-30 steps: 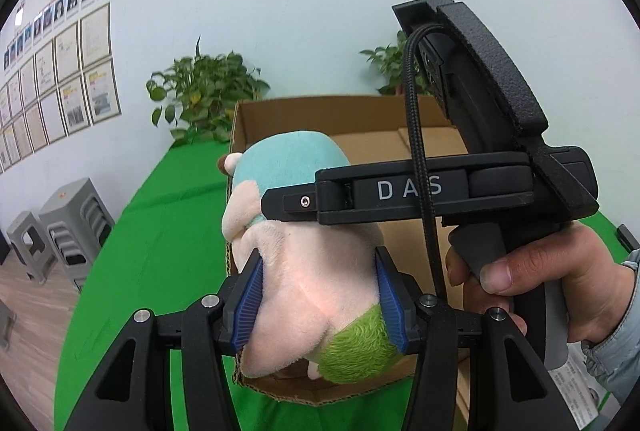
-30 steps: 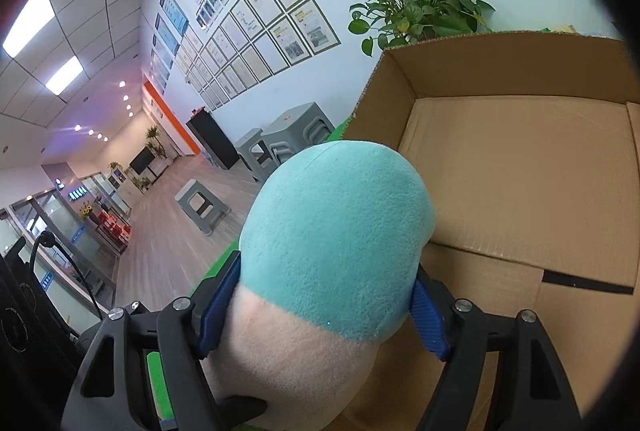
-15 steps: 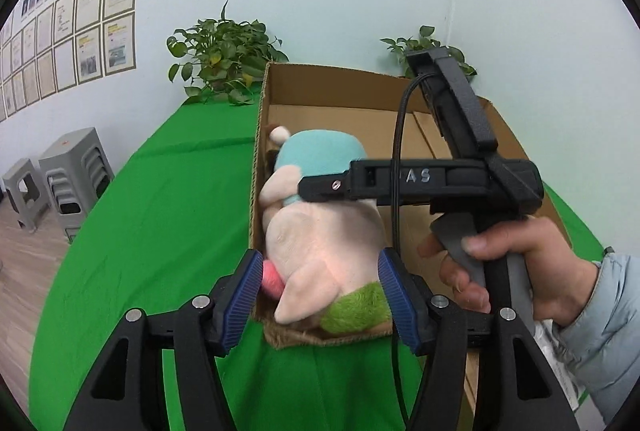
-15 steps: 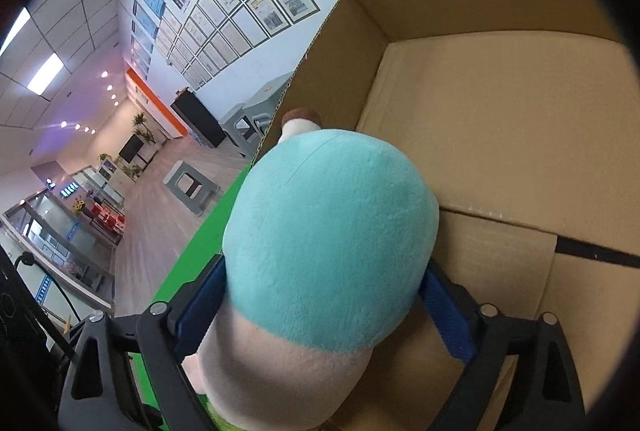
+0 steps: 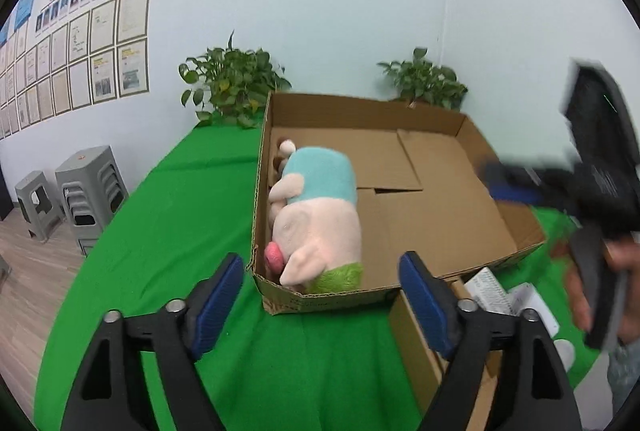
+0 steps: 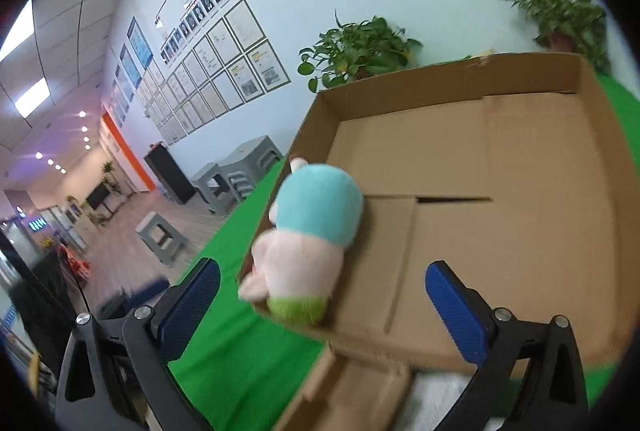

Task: Organize objects
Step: 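Grasp the long cardboard insert tray by its wall with the left gripper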

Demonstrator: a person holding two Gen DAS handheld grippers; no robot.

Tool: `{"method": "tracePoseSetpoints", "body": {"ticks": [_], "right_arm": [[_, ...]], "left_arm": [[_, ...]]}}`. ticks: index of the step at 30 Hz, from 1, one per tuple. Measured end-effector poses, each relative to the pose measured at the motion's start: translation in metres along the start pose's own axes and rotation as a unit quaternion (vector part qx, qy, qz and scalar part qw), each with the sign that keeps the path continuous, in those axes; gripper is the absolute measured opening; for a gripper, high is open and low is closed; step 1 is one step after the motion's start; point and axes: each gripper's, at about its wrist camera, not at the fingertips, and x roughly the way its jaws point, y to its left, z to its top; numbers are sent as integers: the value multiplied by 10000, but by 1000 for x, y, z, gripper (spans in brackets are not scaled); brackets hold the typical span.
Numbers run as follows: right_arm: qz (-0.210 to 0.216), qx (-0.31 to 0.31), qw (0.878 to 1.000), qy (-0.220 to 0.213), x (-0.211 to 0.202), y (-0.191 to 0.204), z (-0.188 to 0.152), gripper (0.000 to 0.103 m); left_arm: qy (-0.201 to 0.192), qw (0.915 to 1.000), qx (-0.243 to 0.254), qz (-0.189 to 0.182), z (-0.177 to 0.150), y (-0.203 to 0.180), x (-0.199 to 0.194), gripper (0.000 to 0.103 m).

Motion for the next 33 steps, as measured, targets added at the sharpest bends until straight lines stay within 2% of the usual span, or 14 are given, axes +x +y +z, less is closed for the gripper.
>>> {"method": "tracePoseSetpoints", "body": {"ticks": [6,11,14,16,19,21,22,23,25,26,27,30,31,33], "right_arm": [[-281,14,9991,323,-30,19,-76,102],[-455,15,9971,607,-34,29,-123,102],[-490,-20,9966,659,-36,36,-141,97],[-624,-130,9961,612,-40,40,-147,93],[-672,-49,9958,616,-43,40,-152,93],[-746,-95,9952,632,-44,42,-158,92],[-746,-116,9951,638,-45,43,-160,85],[-742,-135,9950,650,-44,46,-162,78],[-731,-212,9950,639,-47,50,-170,78],[-694,-249,9951,654,-46,53,-172,78],[-650,-282,9953,662,-44,55,-170,78],[-632,-301,9952,684,-42,57,-174,73],[-630,-308,9949,718,-39,58,-174,67],[-601,-321,9945,790,-32,59,-173,65]], "left_arm": [[422,9985,-67,-336,-36,-12,-17,84],[970,9915,-189,-847,-73,-27,-12,80],[1226,9864,-197,-1077,-89,-39,-4,67],[1393,9828,-232,-1187,-98,-47,2,63],[1611,9778,-217,-1326,-106,-60,11,55],[1777,9737,-174,-1414,-112,-67,12,41],[1845,9722,-136,-1434,-114,-69,12,37],[1882,9725,-74,-1367,-119,-71,13,31],[1895,9735,-123,-1273,-122,-71,11,27],[1901,9736,-186,-1252,-122,-69,10,18],[1908,9737,-236,-1225,-122,-67,7,15],[1899,9752,-172,-1121,-126,-65,-2,12],[1907,9755,-142,-1091,-127,-65,-8,11],[1915,9763,-107,-1001,-130,-66,-17,7]]}}
